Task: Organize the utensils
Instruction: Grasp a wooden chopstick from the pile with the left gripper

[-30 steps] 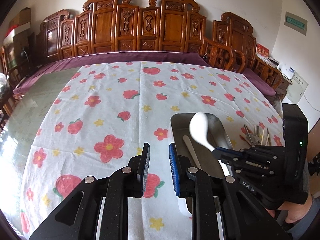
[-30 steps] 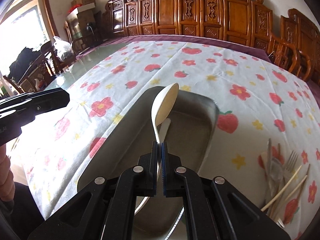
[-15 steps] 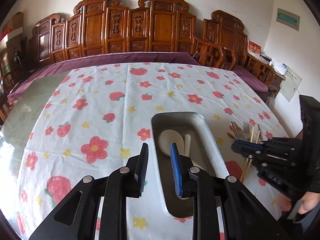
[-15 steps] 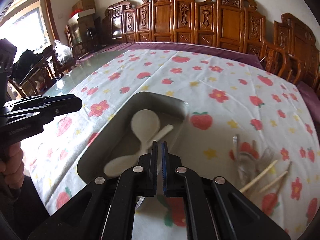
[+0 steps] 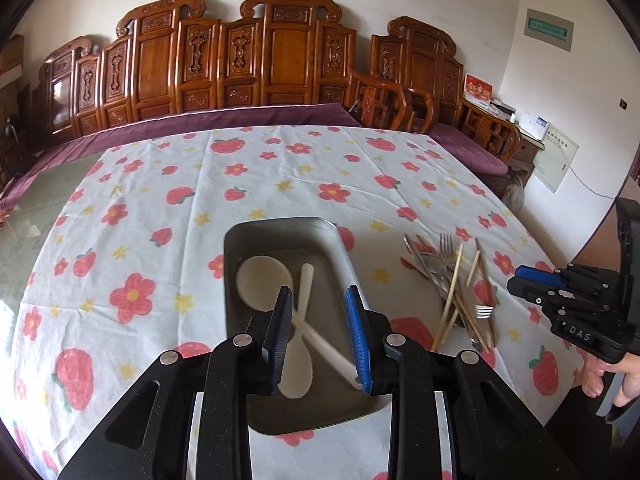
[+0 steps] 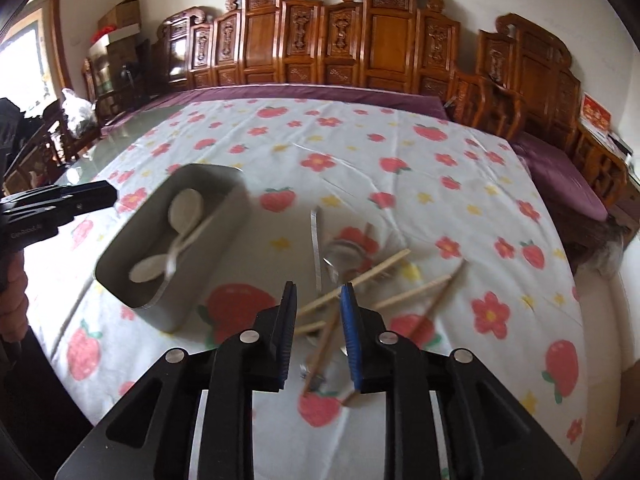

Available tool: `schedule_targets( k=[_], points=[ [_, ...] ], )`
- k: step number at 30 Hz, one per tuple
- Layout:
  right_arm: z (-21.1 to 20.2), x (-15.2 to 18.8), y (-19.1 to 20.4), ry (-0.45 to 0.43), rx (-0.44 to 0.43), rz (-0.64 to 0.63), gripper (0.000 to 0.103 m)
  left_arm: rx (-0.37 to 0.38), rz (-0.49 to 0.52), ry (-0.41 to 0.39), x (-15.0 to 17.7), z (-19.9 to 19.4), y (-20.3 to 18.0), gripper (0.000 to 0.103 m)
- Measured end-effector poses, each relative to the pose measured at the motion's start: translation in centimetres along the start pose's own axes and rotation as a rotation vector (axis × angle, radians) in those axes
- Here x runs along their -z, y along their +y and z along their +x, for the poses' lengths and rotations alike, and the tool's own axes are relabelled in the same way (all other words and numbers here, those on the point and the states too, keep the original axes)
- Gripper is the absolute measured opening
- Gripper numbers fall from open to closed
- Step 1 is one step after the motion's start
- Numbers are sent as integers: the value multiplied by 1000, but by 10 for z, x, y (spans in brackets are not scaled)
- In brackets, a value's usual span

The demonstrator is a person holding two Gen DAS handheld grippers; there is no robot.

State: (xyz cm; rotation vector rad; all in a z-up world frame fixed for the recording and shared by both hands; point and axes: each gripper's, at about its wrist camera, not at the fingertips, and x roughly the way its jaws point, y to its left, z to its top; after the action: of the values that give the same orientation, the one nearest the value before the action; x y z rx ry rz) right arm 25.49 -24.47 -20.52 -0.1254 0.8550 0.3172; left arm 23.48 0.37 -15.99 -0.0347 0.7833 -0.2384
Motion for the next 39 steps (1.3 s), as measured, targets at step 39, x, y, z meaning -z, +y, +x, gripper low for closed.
schedule_targets(
  k=[39],
  points=[
    [57,23,-89,-6,31,160,26,140,137,293,22,136,-126,16]
  ],
)
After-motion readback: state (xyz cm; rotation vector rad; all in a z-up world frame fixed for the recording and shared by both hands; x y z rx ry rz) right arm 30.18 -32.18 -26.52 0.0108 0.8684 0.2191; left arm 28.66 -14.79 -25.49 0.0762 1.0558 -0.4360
